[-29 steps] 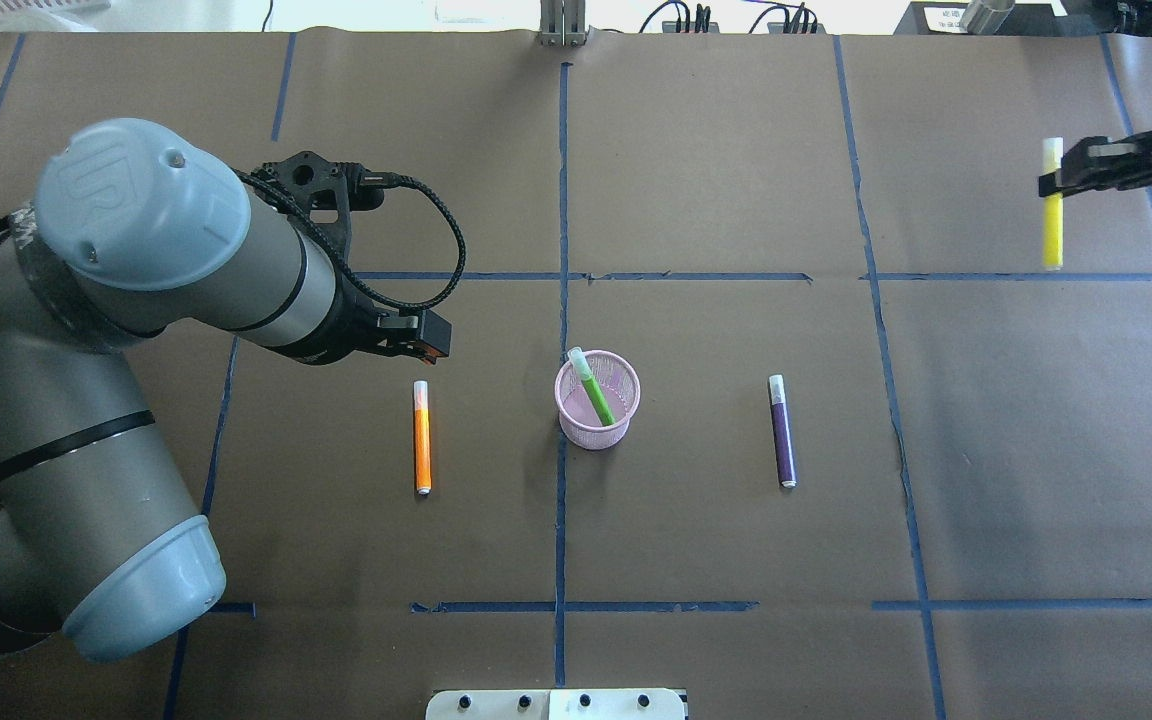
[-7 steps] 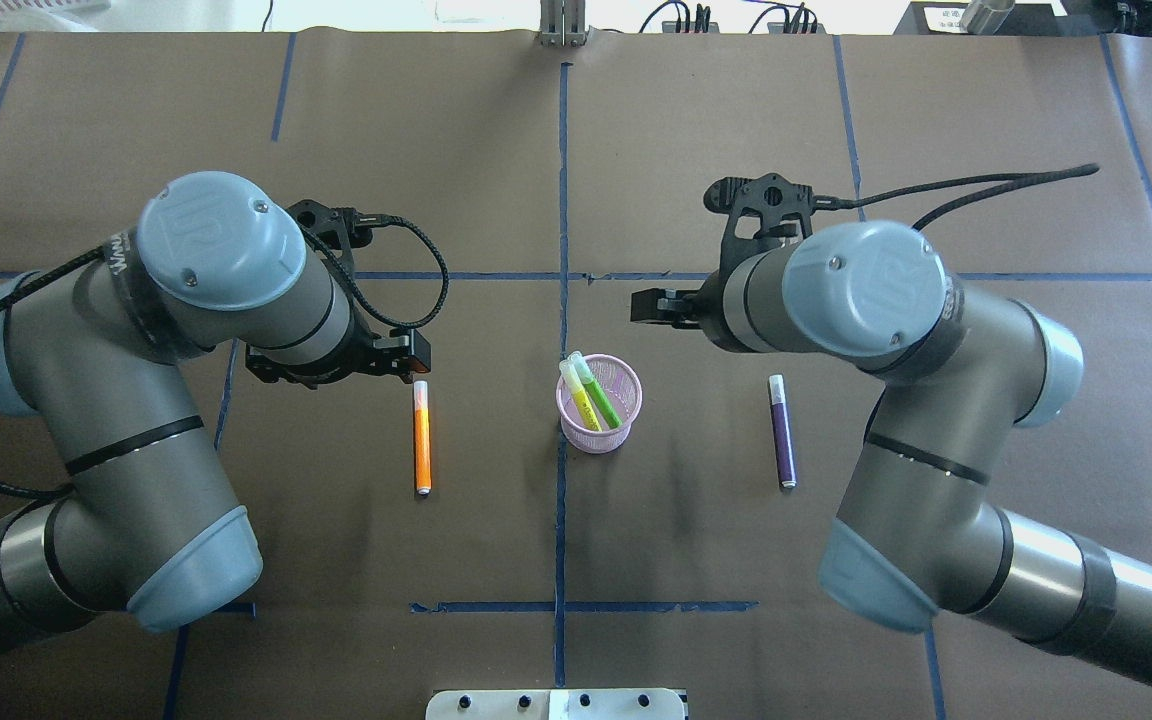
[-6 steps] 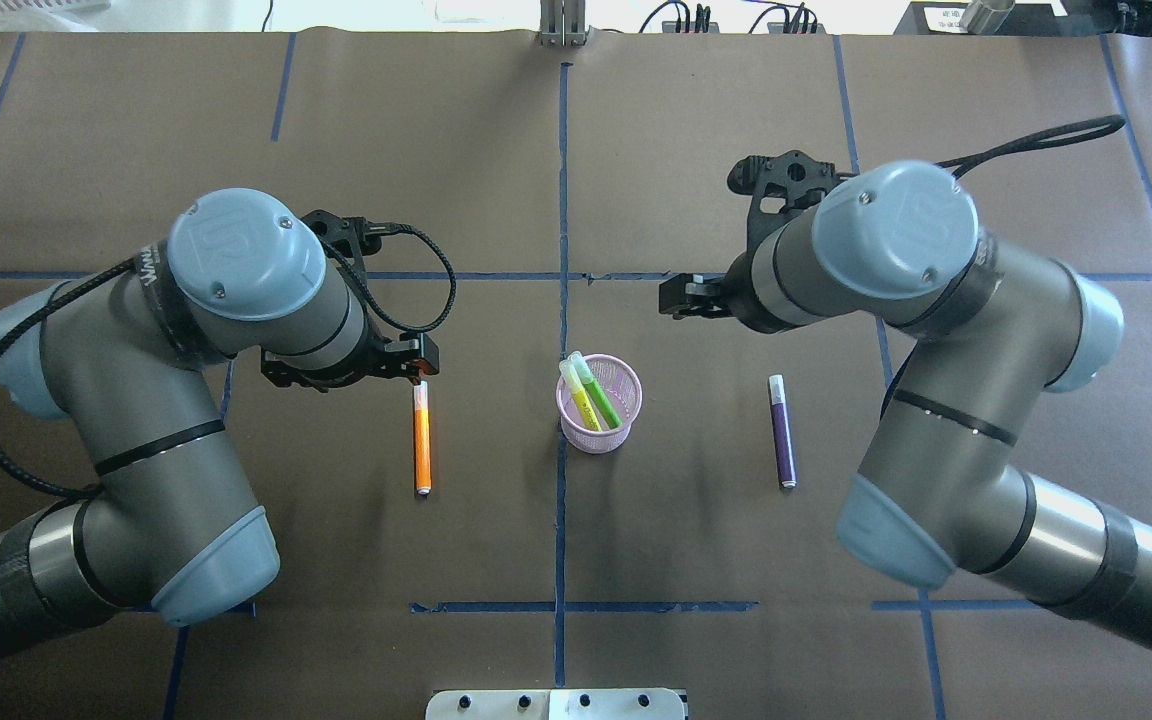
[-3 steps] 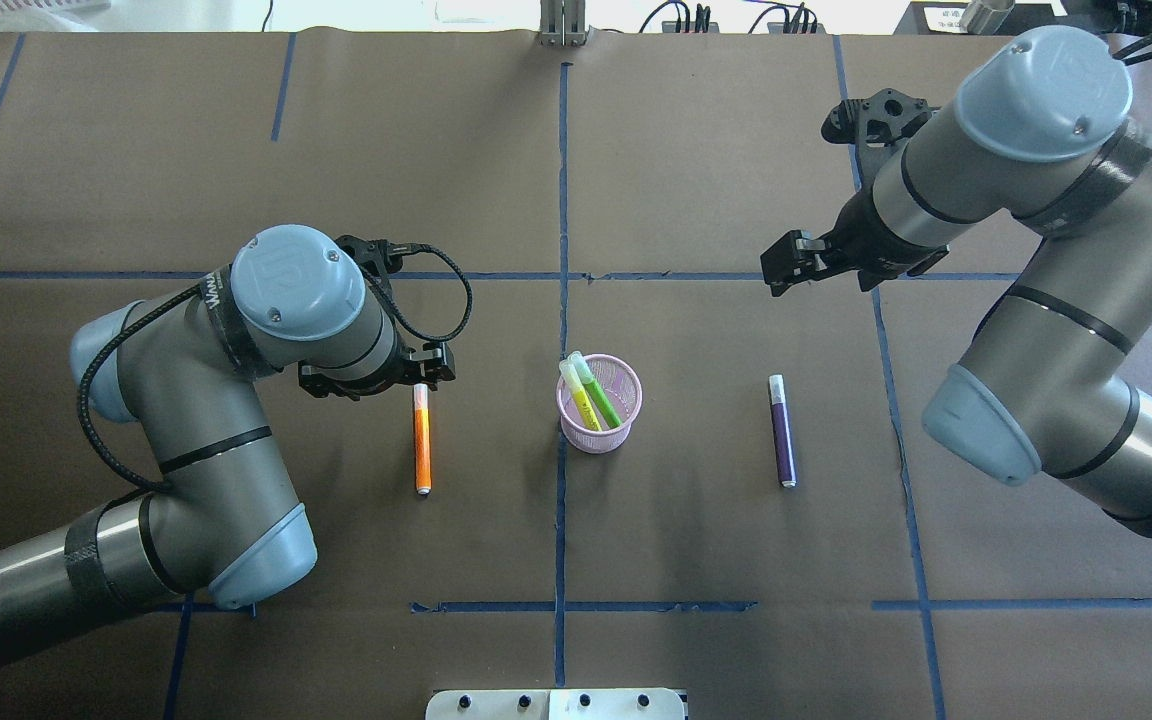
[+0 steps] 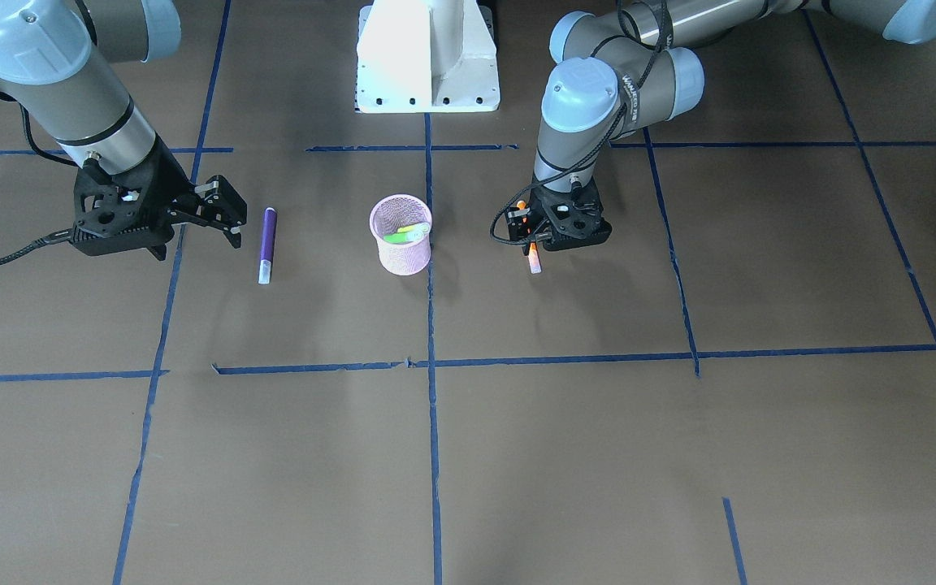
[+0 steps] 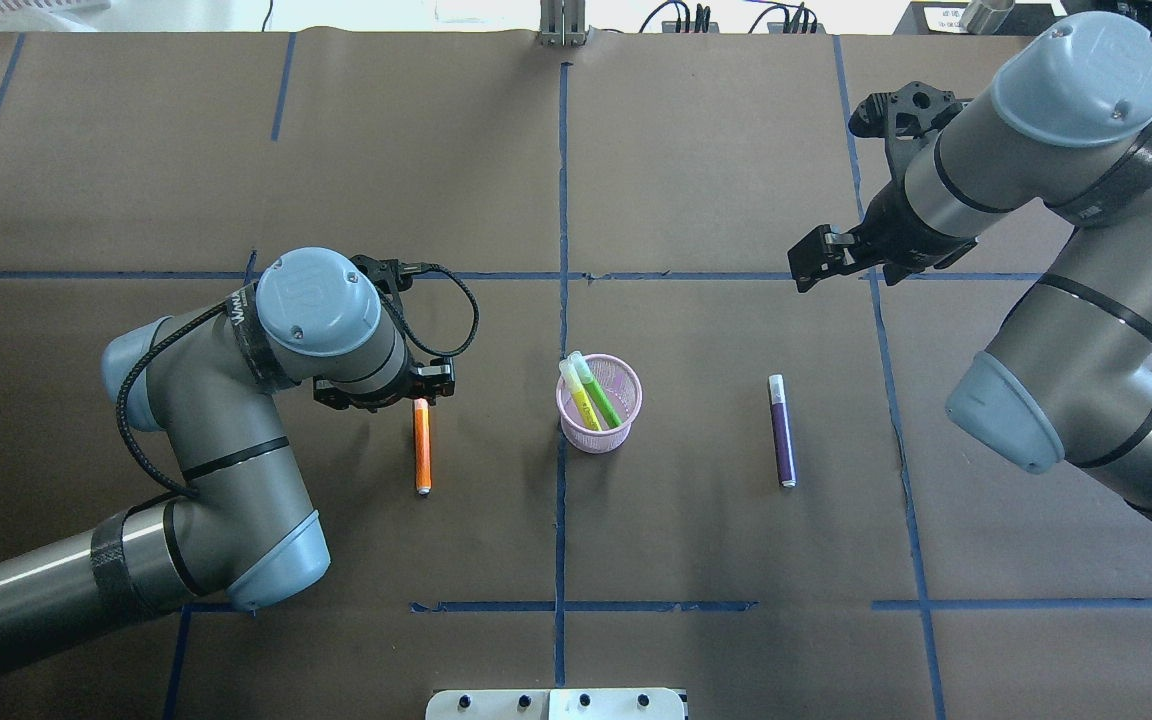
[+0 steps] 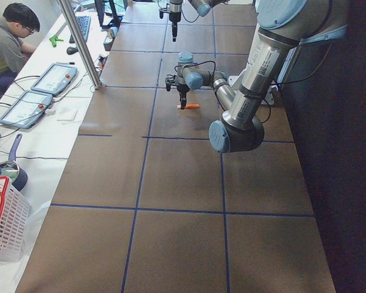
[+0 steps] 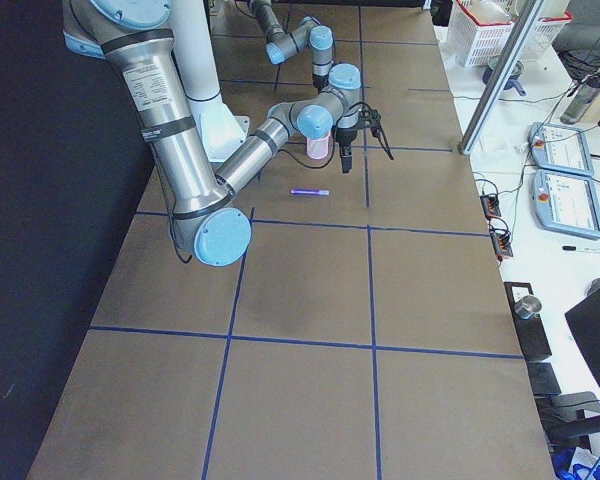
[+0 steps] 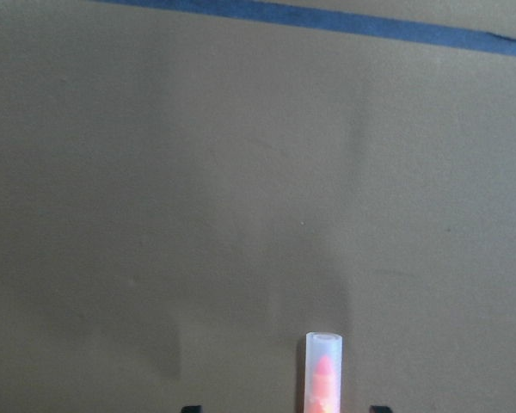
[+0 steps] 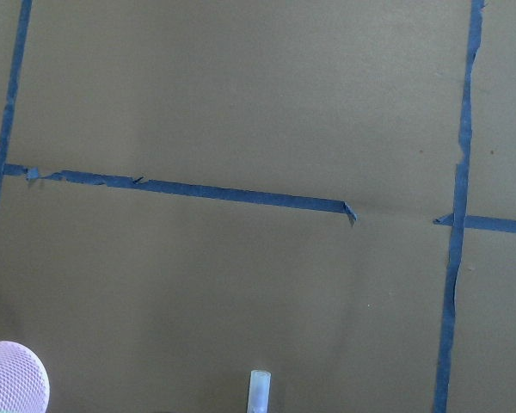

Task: Collect pens into pen holder
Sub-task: 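Withdraw the right gripper from the cup while left gripper descends to orange marker, then grasp the orange marker with the left gripper and lift it upright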

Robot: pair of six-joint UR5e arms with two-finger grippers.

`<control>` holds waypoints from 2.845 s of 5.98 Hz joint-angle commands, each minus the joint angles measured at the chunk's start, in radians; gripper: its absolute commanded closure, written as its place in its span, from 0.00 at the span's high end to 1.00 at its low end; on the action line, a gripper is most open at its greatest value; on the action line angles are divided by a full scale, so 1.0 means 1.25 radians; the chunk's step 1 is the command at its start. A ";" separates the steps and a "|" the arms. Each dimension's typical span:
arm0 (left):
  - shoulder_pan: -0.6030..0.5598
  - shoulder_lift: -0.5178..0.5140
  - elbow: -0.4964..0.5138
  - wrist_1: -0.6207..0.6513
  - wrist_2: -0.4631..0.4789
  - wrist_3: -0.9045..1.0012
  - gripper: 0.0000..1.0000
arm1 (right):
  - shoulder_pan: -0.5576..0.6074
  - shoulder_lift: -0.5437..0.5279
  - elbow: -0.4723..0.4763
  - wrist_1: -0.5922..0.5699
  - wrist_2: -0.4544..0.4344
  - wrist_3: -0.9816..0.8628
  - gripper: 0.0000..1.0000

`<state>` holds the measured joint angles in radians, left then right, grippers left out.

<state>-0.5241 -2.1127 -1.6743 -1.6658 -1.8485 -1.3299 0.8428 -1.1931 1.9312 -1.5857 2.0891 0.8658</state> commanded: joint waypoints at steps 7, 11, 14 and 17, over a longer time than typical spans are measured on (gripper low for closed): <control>0.023 -0.006 0.020 -0.028 0.000 0.000 0.64 | 0.002 -0.009 -0.001 0.001 0.000 -0.001 1.00; 0.030 -0.013 0.020 -0.028 0.000 0.002 0.48 | 0.003 -0.009 0.000 0.003 0.001 -0.001 1.00; 0.030 -0.011 0.024 -0.028 0.000 0.009 0.48 | 0.003 -0.009 0.000 0.006 0.001 -0.001 1.00; 0.030 -0.007 0.024 -0.028 0.000 0.009 0.24 | 0.004 -0.010 0.000 0.007 0.001 0.001 1.00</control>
<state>-0.4863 -2.1222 -1.6445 -1.7004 -1.8484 -1.3193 0.8475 -1.2053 1.9323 -1.5773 2.0908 0.8663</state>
